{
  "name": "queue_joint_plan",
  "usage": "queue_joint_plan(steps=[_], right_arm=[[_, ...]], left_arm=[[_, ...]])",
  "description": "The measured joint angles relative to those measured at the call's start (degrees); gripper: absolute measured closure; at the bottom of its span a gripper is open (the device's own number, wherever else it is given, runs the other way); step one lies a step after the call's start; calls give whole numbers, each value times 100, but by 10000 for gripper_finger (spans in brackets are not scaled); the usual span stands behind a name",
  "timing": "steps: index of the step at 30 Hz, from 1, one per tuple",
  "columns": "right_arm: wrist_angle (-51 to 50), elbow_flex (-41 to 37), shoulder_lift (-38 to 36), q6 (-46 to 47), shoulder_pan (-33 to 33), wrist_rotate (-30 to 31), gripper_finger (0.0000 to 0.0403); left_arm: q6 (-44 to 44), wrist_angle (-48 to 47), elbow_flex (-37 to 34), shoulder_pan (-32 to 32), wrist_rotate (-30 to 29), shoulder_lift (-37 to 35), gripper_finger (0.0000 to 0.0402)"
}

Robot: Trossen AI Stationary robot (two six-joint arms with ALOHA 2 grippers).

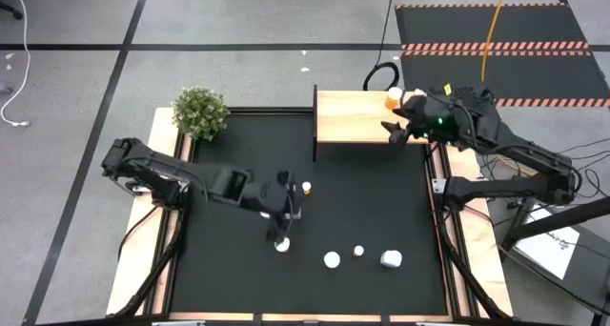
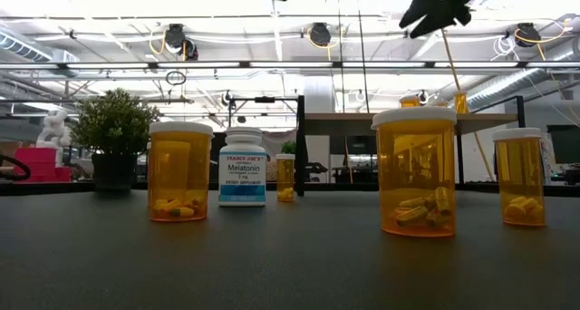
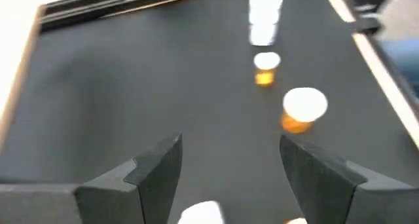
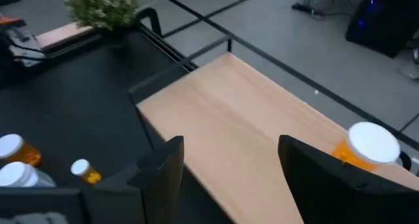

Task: Pick and place medicine bottles onto shelf by color
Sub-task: Put the large orange pill bottle on the shelf

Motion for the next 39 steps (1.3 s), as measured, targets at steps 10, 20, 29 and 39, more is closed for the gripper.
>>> queue_joint_plan(steps=[10,20,29,39], right_arm=[[1363,-1305,-568,78,1127,310,158],[1941,-1764,-659,102,1704,301,158],[2114,-1764,-701,97,2161,300,158],[2250,-1764,-703,180,2399,303,158]], left_arm=[[-27,1282,-7,-936,16,1187,133],[-560,2444,-4,-1014,-149,2263,52],[-1157,2475,-7,-1212,-1053,2788,57],[-1504,2864,-2,-1207,-1046,3143,71]])
